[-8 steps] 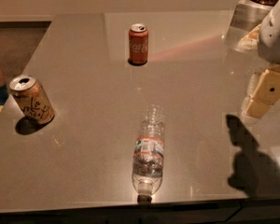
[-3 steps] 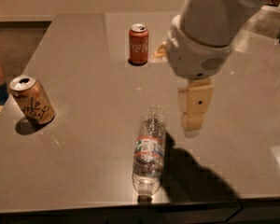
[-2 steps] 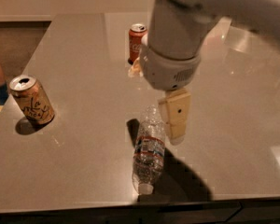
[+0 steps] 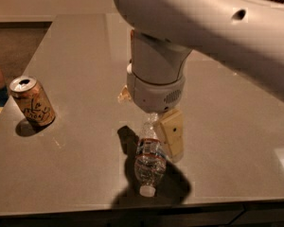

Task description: Pick water bottle

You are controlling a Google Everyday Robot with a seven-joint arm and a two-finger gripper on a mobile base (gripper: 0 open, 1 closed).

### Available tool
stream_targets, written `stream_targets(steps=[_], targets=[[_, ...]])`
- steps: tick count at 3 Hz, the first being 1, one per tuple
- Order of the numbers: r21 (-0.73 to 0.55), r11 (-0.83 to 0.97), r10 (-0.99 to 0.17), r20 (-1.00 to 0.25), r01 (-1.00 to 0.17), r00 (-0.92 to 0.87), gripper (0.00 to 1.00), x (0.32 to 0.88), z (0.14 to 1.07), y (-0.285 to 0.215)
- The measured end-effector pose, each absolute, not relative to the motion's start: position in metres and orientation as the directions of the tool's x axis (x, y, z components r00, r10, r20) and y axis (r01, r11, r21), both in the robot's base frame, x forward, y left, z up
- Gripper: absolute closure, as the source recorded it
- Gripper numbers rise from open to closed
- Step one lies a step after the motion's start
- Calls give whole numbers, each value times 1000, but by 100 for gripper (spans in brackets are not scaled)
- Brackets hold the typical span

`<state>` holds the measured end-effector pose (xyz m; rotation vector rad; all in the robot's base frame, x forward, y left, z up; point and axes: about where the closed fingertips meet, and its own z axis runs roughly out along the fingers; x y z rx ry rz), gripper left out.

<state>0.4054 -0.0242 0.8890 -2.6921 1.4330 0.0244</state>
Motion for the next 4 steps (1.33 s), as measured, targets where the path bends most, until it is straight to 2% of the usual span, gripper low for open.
stream_targets(steps=[3,4], targets=[[-12,-659,-748,-86,-752,658,0,384,855,-23],[10,-648,-758,-110,-761,643,25,387,849,-30]])
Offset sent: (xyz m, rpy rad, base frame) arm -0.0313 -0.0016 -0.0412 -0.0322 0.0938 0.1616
